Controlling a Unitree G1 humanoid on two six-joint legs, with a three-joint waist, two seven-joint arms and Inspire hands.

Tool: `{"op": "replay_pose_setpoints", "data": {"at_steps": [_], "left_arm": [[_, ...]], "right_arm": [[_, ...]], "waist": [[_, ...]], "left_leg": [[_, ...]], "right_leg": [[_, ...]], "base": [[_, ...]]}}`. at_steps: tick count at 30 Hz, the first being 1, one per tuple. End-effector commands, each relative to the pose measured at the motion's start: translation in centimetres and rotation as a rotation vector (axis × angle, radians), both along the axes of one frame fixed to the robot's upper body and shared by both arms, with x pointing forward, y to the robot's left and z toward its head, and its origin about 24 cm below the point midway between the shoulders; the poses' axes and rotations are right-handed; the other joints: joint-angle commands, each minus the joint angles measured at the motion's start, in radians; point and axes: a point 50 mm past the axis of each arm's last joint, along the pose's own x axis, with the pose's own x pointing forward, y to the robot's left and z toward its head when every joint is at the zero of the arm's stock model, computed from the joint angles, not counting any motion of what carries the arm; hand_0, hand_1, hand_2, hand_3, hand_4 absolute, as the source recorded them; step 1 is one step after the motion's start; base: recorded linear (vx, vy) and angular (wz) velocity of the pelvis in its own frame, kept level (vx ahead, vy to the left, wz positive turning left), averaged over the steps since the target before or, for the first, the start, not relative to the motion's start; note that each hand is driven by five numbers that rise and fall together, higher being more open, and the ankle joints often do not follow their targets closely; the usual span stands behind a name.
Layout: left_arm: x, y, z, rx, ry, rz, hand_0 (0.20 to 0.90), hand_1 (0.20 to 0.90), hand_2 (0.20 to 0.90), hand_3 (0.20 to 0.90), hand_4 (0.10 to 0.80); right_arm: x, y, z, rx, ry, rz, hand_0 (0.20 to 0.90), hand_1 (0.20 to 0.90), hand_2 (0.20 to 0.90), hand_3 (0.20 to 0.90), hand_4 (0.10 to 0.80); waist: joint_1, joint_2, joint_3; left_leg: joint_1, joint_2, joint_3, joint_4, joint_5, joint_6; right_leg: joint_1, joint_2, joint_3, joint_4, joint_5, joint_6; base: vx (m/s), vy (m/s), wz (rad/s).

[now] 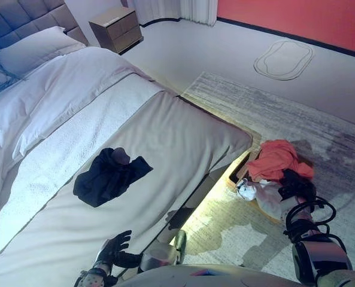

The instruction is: Pick up the clothes from the bed and place them into the basket

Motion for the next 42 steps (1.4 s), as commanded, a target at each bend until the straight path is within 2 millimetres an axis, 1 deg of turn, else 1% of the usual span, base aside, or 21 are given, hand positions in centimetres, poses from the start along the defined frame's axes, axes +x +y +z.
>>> {"op": "replay_pose_setpoints", "data": {"at_steps": [1, 3, 6, 13, 15, 16, 17, 24, 31, 38, 40, 42], "left_arm": [[0.6, 0.2, 0.3, 0.020, -0.033, -0.054, 0.900, 0.900, 0.900, 0.900, 0.800], [0.7, 0.1, 0.3, 0.017, -0.036, -0.053, 0.900, 0.900, 0.900, 0.900, 0.800], [0.6, 0.1, 0.3, 0.015, -0.037, -0.057, 0.900, 0.900, 0.900, 0.900, 0.800], [0.9, -0.1, 0.3, 0.010, -0.046, -0.059, 0.900, 0.900, 0.900, 0.900, 0.800], [1.2, -0.3, 0.4, 0.009, -0.050, -0.060, 0.900, 0.900, 0.900, 0.900, 0.800], [1.3, -0.3, 0.4, 0.008, -0.052, -0.059, 0.900, 0.900, 0.900, 0.900, 0.800], [1.4, -0.3, 0.4, 0.007, -0.055, -0.058, 0.900, 0.900, 0.900, 0.900, 0.800], [1.6, -0.1, 0.5, 0.009, -0.062, -0.040, 0.900, 0.900, 0.900, 0.900, 0.800], [1.9, 0.1, 0.6, 0.012, -0.064, -0.039, 0.900, 0.900, 0.900, 0.900, 0.800], [1.9, 0.5, 0.7, 0.020, -0.060, -0.038, 0.900, 0.900, 0.900, 0.900, 0.800], [1.9, 0.6, 0.7, 0.022, -0.061, -0.036, 0.900, 0.900, 0.900, 0.900, 0.800], [2.1, 0.7, 0.7, 0.024, -0.065, -0.032, 0.900, 0.900, 0.900, 0.900, 0.800]], "right_arm": [[3.1, -3.8, 6.8, -0.201, -0.162, -0.035, 0.300, 0.300, 0.300, 0.200, 0.100], [2.6, -4.8, 7.1, -0.218, -0.142, -0.059, 0.300, 0.300, 0.300, 0.200, 0.100], [2.1, -5.6, 7.3, -0.227, -0.126, -0.071, 0.300, 0.300, 0.300, 0.200, 0.100], [1.3, -6.6, 7.5, -0.233, -0.110, -0.112, 0.300, 0.300, 0.300, 0.200, 0.100], [1.4, -6.8, 7.6, -0.233, -0.107, -0.110, 0.300, 0.300, 0.300, 0.200, 0.100], [1.5, -6.8, 7.8, -0.234, -0.107, -0.104, 0.712, 0.712, 0.712, 0.680, 0.580], [1.6, -6.7, 7.9, -0.231, -0.110, -0.098, 0.900, 0.900, 0.900, 0.900, 0.800], [2.3, -6.7, 8.5, -0.238, -0.132, -0.006, 0.900, 0.900, 0.900, 0.900, 0.800], [2.6, -6.0, 7.7, -0.214, -0.128, 0.101, 0.900, 0.900, 0.900, 0.900, 0.800], [1.7, -5.0, 5.3, -0.157, -0.083, 0.168, 0.900, 0.900, 0.900, 0.900, 0.800], [1.6, -4.7, 4.9, -0.145, -0.077, 0.174, 0.900, 0.900, 0.900, 0.900, 0.800], [1.2, -3.9, 3.6, -0.107, -0.057, 0.193, 0.900, 0.900, 0.900, 0.900, 0.800]], "waist": [[0.015, -0.003, -0.040], [0.011, 0.003, -0.037], [0.009, 0.006, -0.036], [0.001, 0.008, -0.033], [0.000, 0.009, -0.031], [-0.001, 0.009, -0.030], [-0.003, 0.010, -0.028], [-0.012, 0.009, -0.019], [-0.019, -0.003, -0.022], [-0.024, -0.017, -0.030], [-0.026, -0.019, -0.031], [-0.030, -0.025, -0.032]], "left_leg": [[-0.107, -0.003, -0.015, 0.049, -0.017, -0.053], [-0.105, -0.006, -0.015, 0.049, -0.017, -0.053], [-0.103, -0.008, -0.014, 0.048, -0.018, -0.053], [-0.094, -0.008, -0.009, 0.043, -0.020, -0.055], [-0.093, -0.008, -0.009, 0.043, -0.021, -0.055], [-0.093, -0.008, -0.009, 0.043, -0.021, -0.055], [-0.093, -0.008, -0.009, 0.042, -0.020, -0.056], [-0.089, -0.007, -0.005, 0.036, -0.020, -0.058], [-0.078, 0.002, 0.004, 0.025, -0.022, -0.059], [-0.065, 0.008, 0.013, 0.019, -0.029, -0.056], [-0.064, 0.009, 0.016, 0.019, -0.031, -0.056], [-0.061, 0.010, 0.018, 0.016, -0.034, -0.055]], "right_leg": [[0.020, 0.006, 0.010, 0.113, -0.126, -0.015], [0.017, 0.004, 0.012, 0.116, -0.127, -0.015], [0.016, 0.002, 0.012, 0.116, -0.126, -0.014], [0.016, 0.003, 0.017, 0.113, -0.125, -0.015], [0.015, 0.003, 0.018, 0.113, -0.125, -0.015], [0.014, 0.003, 0.019, 0.113, -0.125, -0.015], [0.012, 0.003, 0.020, 0.113, -0.124, -0.015], [0.003, 0.004, 0.026, 0.112, -0.122, -0.016], [0.000, 0.009, 0.030, 0.108, -0.119, -0.014], [0.008, 0.018, 0.036, 0.097, -0.116, -0.013], [0.007, 0.018, 0.037, 0.096, -0.115, -0.013], [0.007, 0.021, 0.040, 0.093, -0.114, -0.011]], "base": [[0.000, 0.000, 0.00], [0.000, 0.000, 0.00], [0.000, 0.000, 0.00], [0.000, 0.000, 0.00], [0.000, 0.000, 0.00], [-0.031, -0.009, -0.01], [-0.039, -0.006, -0.01], [-0.022, 0.001, -0.01], [0.000, 0.000, 0.00], [0.000, 0.000, 0.00], [-0.016, -0.004, 0.00], [-0.039, -0.012, 0.00]]}}
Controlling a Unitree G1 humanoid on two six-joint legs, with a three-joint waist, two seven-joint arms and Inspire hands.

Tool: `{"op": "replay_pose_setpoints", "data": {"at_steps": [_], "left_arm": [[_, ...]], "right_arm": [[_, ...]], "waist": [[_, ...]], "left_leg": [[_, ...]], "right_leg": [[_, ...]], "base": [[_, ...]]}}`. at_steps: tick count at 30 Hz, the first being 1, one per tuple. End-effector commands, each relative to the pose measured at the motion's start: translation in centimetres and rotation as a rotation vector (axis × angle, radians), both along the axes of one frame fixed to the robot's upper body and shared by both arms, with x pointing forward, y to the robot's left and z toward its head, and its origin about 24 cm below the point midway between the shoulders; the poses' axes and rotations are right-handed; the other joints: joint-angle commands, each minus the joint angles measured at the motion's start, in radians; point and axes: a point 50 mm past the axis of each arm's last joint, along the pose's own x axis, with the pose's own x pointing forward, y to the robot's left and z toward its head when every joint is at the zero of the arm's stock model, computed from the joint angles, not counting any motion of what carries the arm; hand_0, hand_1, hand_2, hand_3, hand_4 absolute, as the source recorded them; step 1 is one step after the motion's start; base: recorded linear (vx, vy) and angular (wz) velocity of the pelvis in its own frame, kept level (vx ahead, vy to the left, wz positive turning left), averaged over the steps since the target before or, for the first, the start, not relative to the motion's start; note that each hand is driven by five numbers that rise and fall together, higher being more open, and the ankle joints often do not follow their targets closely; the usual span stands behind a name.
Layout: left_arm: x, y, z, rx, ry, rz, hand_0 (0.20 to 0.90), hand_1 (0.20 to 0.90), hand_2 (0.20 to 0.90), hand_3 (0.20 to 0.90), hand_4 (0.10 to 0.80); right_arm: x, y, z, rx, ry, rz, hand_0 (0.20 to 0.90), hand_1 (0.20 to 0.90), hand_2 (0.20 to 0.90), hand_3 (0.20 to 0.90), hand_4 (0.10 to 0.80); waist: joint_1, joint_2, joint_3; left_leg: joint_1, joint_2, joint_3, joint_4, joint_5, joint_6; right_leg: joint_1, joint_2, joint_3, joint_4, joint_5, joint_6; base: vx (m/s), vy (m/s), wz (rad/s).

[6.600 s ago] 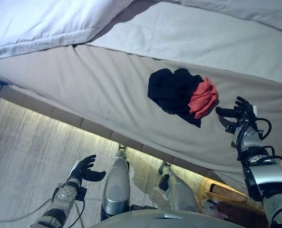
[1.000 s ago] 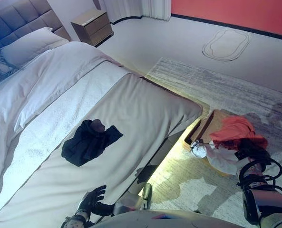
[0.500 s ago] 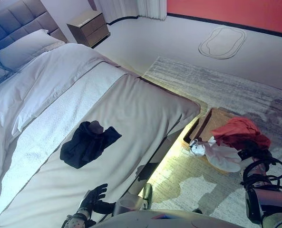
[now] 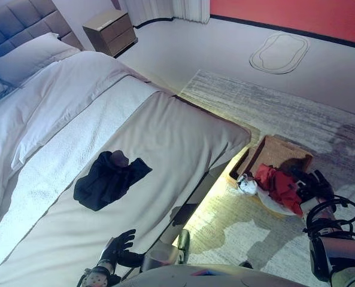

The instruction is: Pick up the clothes from the bed and place them into the basket

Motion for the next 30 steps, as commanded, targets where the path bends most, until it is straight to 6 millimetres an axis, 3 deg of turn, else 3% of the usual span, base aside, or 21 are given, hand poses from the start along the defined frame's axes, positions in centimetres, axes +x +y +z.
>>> {"op": "replay_pose_setpoints", "data": {"at_steps": [1, 8, 12, 16, 17, 21, 22, 23, 24, 25, 29, 30], "left_arm": [[1.7, 1.4, 0.8, 0.042, -0.062, 0.001, 0.900, 0.900, 0.900, 0.900, 0.800], [1.9, 1.1, 0.8, 0.041, -0.075, 0.006, 0.900, 0.900, 0.900, 0.900, 0.800], [2.4, 0.8, 0.9, 0.033, -0.088, 0.001, 0.900, 0.900, 0.900, 0.900, 0.800], [2.6, 0.8, 0.9, 0.035, -0.089, 0.010, 0.900, 0.900, 0.900, 0.900, 0.800], [2.6, 1.0, 0.8, 0.037, -0.078, 0.024, 0.900, 0.900, 0.900, 0.900, 0.800], [1.9, 1.5, 0.7, 0.043, -0.056, 0.073, 0.900, 0.900, 0.900, 0.900, 0.800], [1.6, 1.6, 0.6, 0.044, -0.048, 0.076, 0.900, 0.900, 0.900, 0.900, 0.800], [1.6, 1.6, 0.6, 0.043, -0.043, 0.062, 0.900, 0.900, 0.900, 0.900, 0.800], [1.6, 1.6, 0.6, 0.042, -0.042, 0.056, 0.900, 0.900, 0.900, 0.900, 0.800], [2.7, 1.4, 0.8, 0.044, -0.044, -0.002, 0.900, 0.900, 0.900, 0.900, 0.800], [3.1, 1.3, 0.8, 0.048, -0.042, 0.006, 0.900, 0.900, 0.900, 0.900, 0.800], [3.1, 1.5, 0.9, 0.055, -0.042, 0.007, 0.900, 0.900, 0.900, 0.900, 0.800]], "right_arm": [[1.6, -0.5, 2.0, -0.081, -0.063, 0.077, 0.900, 0.900, 0.900, 0.900, 0.800], [-3.7, 3.9, -5.2, 0.062, 0.136, 0.186, 0.900, 0.900, 0.900, 0.900, 0.800], [-5.6, 6.8, -7.7, 0.081, 0.244, 0.280, 0.900, 0.900, 0.900, 0.900, 0.800], [-5.7, 8.4, -8.3, -0.009, 0.339, 0.412, 0.900, 0.900, 0.900, 0.900, 0.800], [-5.3, 9.5, -8.4, -0.118, 0.407, 0.558, 0.900, 0.900, 0.900, 0.900, 0.800], [-4.1, 11.0, -8.2, -0.235, 0.441, 0.743, 0.900, 0.900, 0.900, 0.900, 0.800], [-3.9, 11.3, -8.1, -0.263, 0.449, 0.773, 0.900, 0.900, 0.900, 0.900, 0.800], [-3.8, 11.4, -8.1, -0.290, 0.453, 0.790, 0.900, 0.900, 0.900, 0.900, 0.800], [-3.8, 11.4, -8.0, -0.299, 0.451, 0.792, 0.900, 0.900, 0.900, 0.900, 0.800], [-4.0, 11.0, -7.8, -0.329, 0.446, 0.771, 0.900, 0.900, 0.900, 0.900, 0.800], [-3.7, 10.7, -7.4, -0.410, 0.461, 0.830, 0.900, 0.900, 0.900, 0.900, 0.800], [-3.3, 10.8, -7.2, -0.455, 0.481, 0.864, 0.900, 0.900, 0.900, 0.900, 0.800]], "waist": [[0.005, -0.017, -0.048], [0.002, -0.038, -0.048], [0.019, -0.047, -0.047], [0.043, -0.058, -0.050], [0.063, -0.066, -0.055], [0.099, -0.076, -0.057], [0.103, -0.084, -0.059], [0.095, -0.086, -0.058], [0.091, -0.087, -0.058], [0.041, -0.096, -0.044], [0.044, -0.094, -0.035], [0.049, -0.093, -0.050]], "left_leg": [[-0.052, 0.009, 0.013, 0.015, -0.035, -0.054], [-0.039, 0.019, 0.019, 0.009, -0.037, -0.047], [-0.037, 0.019, 0.001, 0.010, -0.032, -0.045], [-0.037, 0.021, -0.026, 0.010, -0.027, -0.048], [-0.041, 0.025, -0.040, 0.009, -0.020, -0.053], [-0.064, 0.036, -0.058, 0.016, -0.004, -0.065], [-0.062, 0.047, -0.047, 0.016, -0.020, -0.078], [-0.067, 0.065, 0.021, 0.025, -0.013, -0.082], [-0.072, 0.071, 0.046, 0.034, -0.015, -0.082], [-0.105, 0.116, 0.300, 0.114, -0.025, -0.082], [-0.160, 0.099, 0.276, 0.133, -0.026, -0.057], [-0.137, 0.075, 0.280, 0.102, -0.034, -0.021]], "right_leg": [[0.018, 0.014, 0.035, 0.088, -0.112, -0.013], [0.027, 0.029, 0.041, 0.084, -0.112, -0.017], [0.036, 0.041, 0.036, 0.090, -0.122, -0.026], [0.051, 0.054, 0.018, 0.087, -0.133, -0.037], [0.061, 0.065, 0.009, 0.080, -0.137, -0.043], [0.073, 0.083, -0.009, 0.085, -0.158, -0.058], [0.086, 0.090, -0.005, 0.087, -0.185, -0.056], [0.089, 0.085, -0.034, 0.091, -0.185, -0.055], [0.090, 0.082, -0.045, 0.092, -0.184, -0.055], [0.091, 0.055, -0.133, 0.086, -0.149, -0.043], [0.109, 0.035, -0.137, 0.142, -0.175, -0.024], [0.118, 0.019, -0.132, 0.195, -0.200, -0.015]], "base": [[-0.056, -0.024, 0.02], [-0.059, -0.019, 0.02], [-0.090, -0.032, 0.02], [-0.048, -0.038, 0.15], [-0.016, -0.023, 0.21], [0.023, 0.007, 0.21], [0.059, 0.034, 0.31], [0.053, 0.033, 0.28], [-0.078, 0.142, 0.40], [-0.046, 0.156, 0.70], [0.058, 0.206, 1.36], [0.136, 0.230, 0.69]]}}
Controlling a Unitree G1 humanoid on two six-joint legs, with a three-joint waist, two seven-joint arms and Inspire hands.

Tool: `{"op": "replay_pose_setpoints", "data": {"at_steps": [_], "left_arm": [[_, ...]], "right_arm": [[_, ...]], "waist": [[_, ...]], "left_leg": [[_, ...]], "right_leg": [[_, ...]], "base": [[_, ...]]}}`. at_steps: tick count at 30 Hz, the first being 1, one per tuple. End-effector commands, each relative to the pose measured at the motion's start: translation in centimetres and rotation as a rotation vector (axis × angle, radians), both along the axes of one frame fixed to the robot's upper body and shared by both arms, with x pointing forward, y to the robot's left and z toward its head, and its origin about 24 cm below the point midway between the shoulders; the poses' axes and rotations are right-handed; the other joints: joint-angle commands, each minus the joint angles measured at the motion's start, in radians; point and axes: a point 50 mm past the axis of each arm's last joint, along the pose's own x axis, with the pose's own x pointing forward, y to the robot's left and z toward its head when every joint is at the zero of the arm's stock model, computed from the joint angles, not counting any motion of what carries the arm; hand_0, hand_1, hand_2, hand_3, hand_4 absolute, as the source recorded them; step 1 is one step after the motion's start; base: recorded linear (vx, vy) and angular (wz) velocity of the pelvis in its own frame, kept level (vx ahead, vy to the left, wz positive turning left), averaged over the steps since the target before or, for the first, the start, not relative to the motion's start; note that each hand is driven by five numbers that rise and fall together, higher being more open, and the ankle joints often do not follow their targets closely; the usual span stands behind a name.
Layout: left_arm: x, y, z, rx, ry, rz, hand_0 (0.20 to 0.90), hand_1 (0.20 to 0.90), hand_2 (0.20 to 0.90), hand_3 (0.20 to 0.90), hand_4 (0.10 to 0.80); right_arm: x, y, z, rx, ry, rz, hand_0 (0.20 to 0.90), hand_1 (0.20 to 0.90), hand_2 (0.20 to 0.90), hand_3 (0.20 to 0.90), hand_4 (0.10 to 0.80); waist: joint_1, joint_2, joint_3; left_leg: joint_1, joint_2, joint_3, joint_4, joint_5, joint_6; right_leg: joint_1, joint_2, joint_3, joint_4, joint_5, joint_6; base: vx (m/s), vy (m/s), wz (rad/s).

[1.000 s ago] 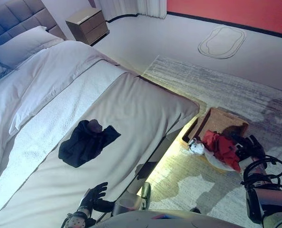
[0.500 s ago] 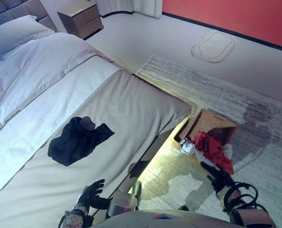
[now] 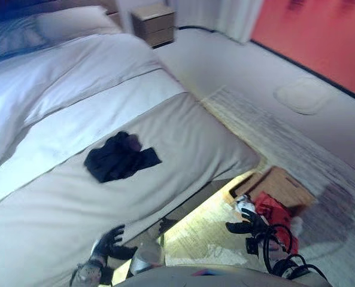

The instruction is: Pick up the clothes from the bed and place them into the basket

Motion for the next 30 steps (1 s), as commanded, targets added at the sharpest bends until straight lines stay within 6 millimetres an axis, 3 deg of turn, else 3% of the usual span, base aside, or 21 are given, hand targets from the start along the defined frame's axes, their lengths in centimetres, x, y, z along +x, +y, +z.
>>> {"op": "replay_pose_setpoints", "data": {"at_steps": [1, 4, 5, 6, 7, 8, 10, 13, 15, 16, 18, 20, 23, 27, 29, 30], "left_arm": [[1.2, -1.1, 0.3, -0.019, -0.047, -0.063, 0.900, 0.900, 0.900, 0.900, 0.800], [2.0, -0.3, 0.7, -0.001, -0.059, -0.051, 0.900, 0.900, 0.900, 0.900, 0.800], [2.3, -0.2, 0.9, 0.001, -0.061, -0.057, 0.900, 0.900, 0.900, 0.900, 0.800], [3.0, -0.2, 1.1, 0.004, -0.067, -0.069, 0.900, 0.900, 0.900, 0.900, 0.800], [3.0, -0.2, 1.1, 0.004, -0.067, -0.068, 0.900, 0.900, 0.900, 0.900, 0.800], [3.5, -0.2, 1.2, 0.008, -0.076, -0.087, 0.900, 0.900, 0.900, 0.900, 0.800], [4.3, -0.3, 1.5, 0.016, -0.088, -0.114, 0.900, 0.900, 0.900, 0.900, 0.800], [4.5, 0.1, 1.6, 0.028, -0.081, -0.091, 0.900, 0.900, 0.900, 0.900, 0.800], [4.4, 0.4, 1.6, 0.036, -0.077, -0.087, 0.900, 0.900, 0.900, 0.900, 0.800], [4.2, 0.7, 1.6, 0.043, -0.079, -0.087, 0.900, 0.900, 0.900, 0.900, 0.800], [4.0, 1.0, 1.7, 0.047, -0.080, -0.081, 0.900, 0.900, 0.900, 0.900, 0.800], [3.3, 1.5, 1.6, 0.058, -0.079, -0.053, 0.900, 0.900, 0.900, 0.900, 0.800], [2.7, 2.0, 1.6, 0.080, -0.074, -0.042, 0.900, 0.900, 0.900, 0.900, 0.800], [4.6, 3.0, 2.8, 0.102, -0.135, -0.032, 0.900, 0.900, 0.900, 0.900, 0.800], [6.1, 3.2, 3.6, 0.104, -0.176, -0.043, 0.900, 0.900, 0.900, 0.900, 0.800], [6.9, 3.3, 4.1, 0.105, -0.192, -0.061, 0.900, 0.900, 0.900, 0.900, 0.800]], "right_arm": [[4.5, -0.8, 2.9, -0.113, -0.163, 0.110, 0.900, 0.900, 0.900, 0.900, 0.800], [4.5, -0.8, 2.9, -0.164, -0.157, 0.147, 0.900, 0.900, 0.900, 0.900, 0.800], [4.5, -0.9, 3.0, -0.182, -0.157, 0.153, 0.900, 0.900, 0.900, 0.900, 0.800], [4.6, -1.4, 3.2, -0.246, -0.163, 0.146, 0.900, 0.900, 0.900, 0.900, 0.800], [4.6, -1.4, 3.2, -0.247, -0.164, 0.146, 0.900, 0.900, 0.900, 0.900, 0.800], [4.8, -1.9, 3.6, -0.283, -0.173, 0.113, 0.900, 0.900, 0.900, 0.900, 0.800], [5.6, -3.3, 4.7, -0.342, -0.213, 0.071, 0.900, 0.900, 0.900, 0.900, 0.800], [6.9, -4.3, 6.0, -0.404, -0.263, 0.093, 0.900, 0.900, 0.900, 0.900, 0.800], [7.4, -4.8, 6.8, -0.443, -0.284, 0.113, 0.900, 0.900, 0.900, 0.900, 0.800], [7.9, -5.5, 7.5, -0.464, -0.301, 0.118, 0.900, 0.900, 0.900, 0.900, 0.800], [8.3, -5.8, 8.0, -0.473, -0.317, 0.123, 0.900, 0.900, 0.900, 0.900, 0.800], [8.5, -6.0, 8.4, -0.503, -0.319, 0.142, 0.900, 0.900, 0.900, 0.900, 0.800], [9.0, -6.1, 8.8, -0.513, -0.341, 0.155, 0.900, 0.900, 0.900, 0.900, 0.800], [12.3, -5.5, 11.6, -0.559, -0.435, 0.200, 0.900, 0.900, 0.900, 0.900, 0.800], [14.4, -5.3, 13.7, -0.582, -0.483, 0.187, 0.900, 0.900, 0.900, 0.900, 0.800], [15.0, -5.6, 14.8, -0.604, -0.514, 0.176, 0.900, 0.900, 0.900, 0.900, 0.800]], "waist": [[0.018, 0.022, -0.021], [0.011, 0.004, -0.031], [0.006, 0.006, -0.031], [-0.018, 0.014, -0.024], [-0.018, 0.013, -0.024], [-0.033, 0.024, -0.015], [-0.056, 0.010, 0.010], [-0.074, -0.018, 0.033], [-0.087, -0.031, 0.042], [-0.105, -0.048, 0.049], [-0.116, -0.058, 0.053], [-0.119, -0.066, 0.057], [-0.117, -0.070, 0.058], [-0.076, -0.090, 0.081], [-0.064, -0.088, 0.107], [-0.063, -0.085, 0.123]], "left_leg": [[-0.002, -0.017, 0.025, -0.003, 0.010, -0.018], [0.033, -0.095, 0.001, -0.012, -0.035, 0.054], [0.044, -0.107, -0.019, -0.011, -0.048, 0.069], [0.074, -0.124, -0.077, -0.016, -0.068, 0.096], [0.073, -0.126, -0.076, -0.016, -0.069, 0.098], [0.071, -0.109, -0.104, -0.013, -0.053, 0.100], [0.083, -0.111, -0.190, -0.021, -0.052, 0.086], [0.108, -0.113, -0.241, -0.031, -0.071, 0.071], [0.115, -0.109, -0.266, -0.027, -0.086, 0.062], [0.117, -0.114, -0.302, -0.021, -0.105, 0.062], [0.119, -0.115, -0.333, -0.015, -0.123, 0.064], [0.128, -0.119, -0.370, -0.012, -0.140, 0.068], [0.125, -0.111, -0.426, -0.001, -0.138, 0.073], [0.054, -0.065, -0.431, 0.017, -0.103, 0.031], [0.014, -0.026, -0.403, 0.012, -0.071, 0.001], [-0.010, 0.005, -0.357, 0.015, -0.053, -0.019]], "right_leg": [[0.020, -0.004, 0.112, 0.221, -0.116, -0.037], [-0.017, -0.116, 0.158, 0.427, 0.002, 0.034], [-0.043, -0.145, 0.190, 0.505, 0.042, 0.044], [-0.137, -0.172, 0.303, 0.633, 0.068, 0.052], [-0.143, -0.176, 0.307, 0.641, 0.066, 0.054], [-0.181, -0.131, 0.347, 0.615, 0.050, 0.013], [-0.206, -0.067, 0.415, 0.489, 0.028, 0.003], [-0.249, -0.067, 0.447, 0.319, 0.104, 0.027], [-0.266, -0.049, 0.480, 0.228, 0.118, 0.033], [-0.305, -0.040, 0.540, 0.170, 0.152, 0.044], [-0.330, -0.041, 0.569, 0.149, 0.172, 0.050], [-0.344, -0.034, 0.591, 0.147, 0.181, 0.053], [-0.333, 0.008, 0.643, 0.157, 0.119, 0.038], [-0.310, 0.058, 0.587, 0.160, 0.051, 0.000], [-0.318, 0.075, 0.553, 0.162, 0.033, -0.020], [-0.320, 0.077, 0.522, 0.163, 0.026, -0.027]], "base": [[0.190, 0.303, 0.71], [0.181, 0.246, 0.49], [0.219, 0.264, 0.91], [0.153, 0.175, 0.91], [0.070, 0.050, 1.32], [-0.013, -0.094, 1.32], [0.055, -0.242, 1.84], [0.104, -0.225, 1.03], [0.167, -0.255, 0.55], [0.126, -0.171, 0.58], [0.197, -0.168, 0.73], [0.249, -0.148, 0.93], [0.201, -0.168, 0.86], [-0.002, -0.232, 0.68], [-0.083, -0.173, 0.47], [-0.009, -0.148, 0.20]]}}
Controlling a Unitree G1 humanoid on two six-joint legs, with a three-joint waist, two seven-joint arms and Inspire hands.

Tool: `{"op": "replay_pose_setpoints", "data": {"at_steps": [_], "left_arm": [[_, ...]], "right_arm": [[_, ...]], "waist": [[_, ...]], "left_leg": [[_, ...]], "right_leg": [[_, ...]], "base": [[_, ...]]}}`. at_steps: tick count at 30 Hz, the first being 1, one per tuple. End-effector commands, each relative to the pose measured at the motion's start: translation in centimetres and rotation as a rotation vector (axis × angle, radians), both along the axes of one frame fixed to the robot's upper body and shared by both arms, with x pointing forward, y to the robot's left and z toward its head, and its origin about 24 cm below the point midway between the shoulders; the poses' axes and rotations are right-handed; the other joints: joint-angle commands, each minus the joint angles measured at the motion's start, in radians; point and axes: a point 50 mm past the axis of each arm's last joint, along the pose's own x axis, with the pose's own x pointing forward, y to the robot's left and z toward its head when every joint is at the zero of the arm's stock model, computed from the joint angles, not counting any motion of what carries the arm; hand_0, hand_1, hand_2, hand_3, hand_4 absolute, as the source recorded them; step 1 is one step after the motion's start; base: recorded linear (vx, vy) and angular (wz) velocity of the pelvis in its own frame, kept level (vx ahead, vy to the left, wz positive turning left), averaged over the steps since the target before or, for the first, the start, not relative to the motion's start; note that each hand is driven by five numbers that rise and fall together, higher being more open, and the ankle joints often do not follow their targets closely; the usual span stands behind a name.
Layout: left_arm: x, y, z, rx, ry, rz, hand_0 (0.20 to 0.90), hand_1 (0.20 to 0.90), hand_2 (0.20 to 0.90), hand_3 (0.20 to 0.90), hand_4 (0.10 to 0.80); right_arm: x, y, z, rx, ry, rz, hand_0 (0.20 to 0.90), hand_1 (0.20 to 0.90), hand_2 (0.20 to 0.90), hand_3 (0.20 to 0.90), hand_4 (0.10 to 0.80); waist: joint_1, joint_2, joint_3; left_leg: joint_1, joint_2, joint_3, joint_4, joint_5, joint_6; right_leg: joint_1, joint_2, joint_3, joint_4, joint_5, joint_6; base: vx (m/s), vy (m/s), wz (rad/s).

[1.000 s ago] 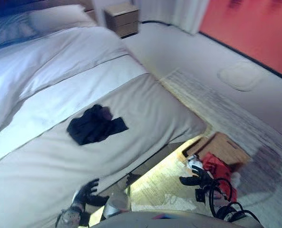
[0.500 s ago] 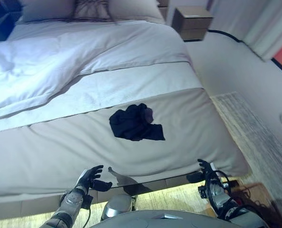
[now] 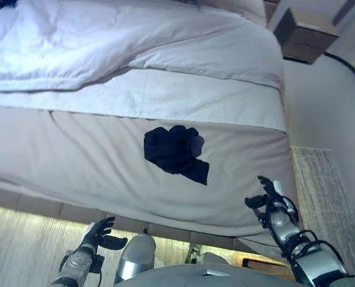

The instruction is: Pick up the clothes from the bed and place them into the basket

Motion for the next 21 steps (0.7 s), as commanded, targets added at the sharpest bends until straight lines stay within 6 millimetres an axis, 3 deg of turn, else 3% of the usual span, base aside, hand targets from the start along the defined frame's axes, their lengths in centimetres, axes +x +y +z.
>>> {"op": "replay_pose_setpoints", "data": {"at_steps": [1, 3, 4, 7, 13, 19, 21], "left_arm": [[3.3, 1.2, 2.5, 0.020, -0.146, -0.033, 0.900, 0.900, 0.900, 0.900, 0.800], [3.8, 1.0, 2.8, 0.023, -0.143, -0.112, 0.900, 0.900, 0.900, 0.900, 0.800], [3.6, 0.8, 2.7, 0.020, -0.124, -0.145, 0.900, 0.900, 0.900, 0.900, 0.800], [2.3, 0.1, 2.1, -0.004, -0.104, -0.168, 0.900, 0.900, 0.900, 0.900, 0.800], [2.3, 0.2, 2.2, -0.005, -0.135, -0.139, 0.900, 0.900, 0.900, 0.900, 0.800], [2.6, 0.6, 2.7, -0.012, -0.173, -0.121, 0.900, 0.900, 0.900, 0.900, 0.800], [2.9, 0.6, 3.0, -0.021, -0.197, -0.113, 0.900, 0.900, 0.900, 0.900, 0.800]], "right_arm": [[4.2, -2.1, 6.7, -0.118, -0.253, -0.009, 0.900, 0.900, 0.900, 0.900, 0.800], [4.0, -3.9, 8.2, -0.141, -0.284, -0.051, 0.900, 0.900, 0.900, 0.900, 0.800], [3.8, -4.8, 8.9, -0.161, -0.303, -0.062, 0.900, 0.900, 0.900, 0.900, 0.800], [5.1, -5.7, 12.5, -0.209, -0.392, -0.011, 0.900, 0.900, 0.900, 0.900, 0.800], [8.1, -5.1, 18.1, -0.253, -0.494, 0.099, 0.900, 0.900, 0.900, 0.900, 0.800], [9.4, -4.6, 21.0, -0.290, -0.526, 0.112, 0.900, 0.900, 0.900, 0.900, 0.800], [9.9, -4.6, 21.9, -0.299, -0.529, 0.104, 0.900, 0.900, 0.900, 0.900, 0.800]], "waist": [[0.030, 0.034, 0.004], [0.007, 0.046, 0.021], [0.002, 0.057, 0.024], [0.008, 0.096, 0.049], [0.033, 0.136, 0.086], [0.053, 0.156, 0.119], [0.063, 0.163, 0.131]], "left_leg": [[0.045, 0.100, 0.210, -0.062, -0.021, -0.043], [0.033, 0.178, 0.373, -0.046, 0.006, -0.080], [0.032, 0.187, 0.403, -0.057, 0.023, -0.088], [0.002, 0.171, 0.366, -0.063, 0.044, -0.096], [-0.060, 0.153, 0.332, -0.053, 0.048, -0.094], [-0.149, 0.149, 0.309, 0.011, 0.046, -0.091], [-0.179, 0.148, 0.293, 0.039, 0.022, -0.097]], "right_leg": [[-0.097, -0.001, 0.008, 0.171, -0.060, -0.001], [-0.096, -0.021, -0.073, 0.184, -0.072, -0.010], [-0.097, -0.030, -0.102, 0.197, -0.079, -0.013], [-0.127, -0.041, -0.098, 0.234, -0.099, -0.021], [-0.219, -0.057, -0.097, 0.292, -0.110, -0.033], [-0.307, -0.083, -0.102, 0.361, -0.111, -0.041], [-0.340, -0.089, -0.088, 0.398, -0.138, -0.029]], "base": [[0.023, -0.156, 0.46], [0.071, -0.099, 1.09], [0.114, -0.001, 1.58], [0.059, 0.086, 1.54], [0.000, 0.037, 0.12], [0.022, -0.021, 0.10], [0.085, -0.062, 0.06]]}}
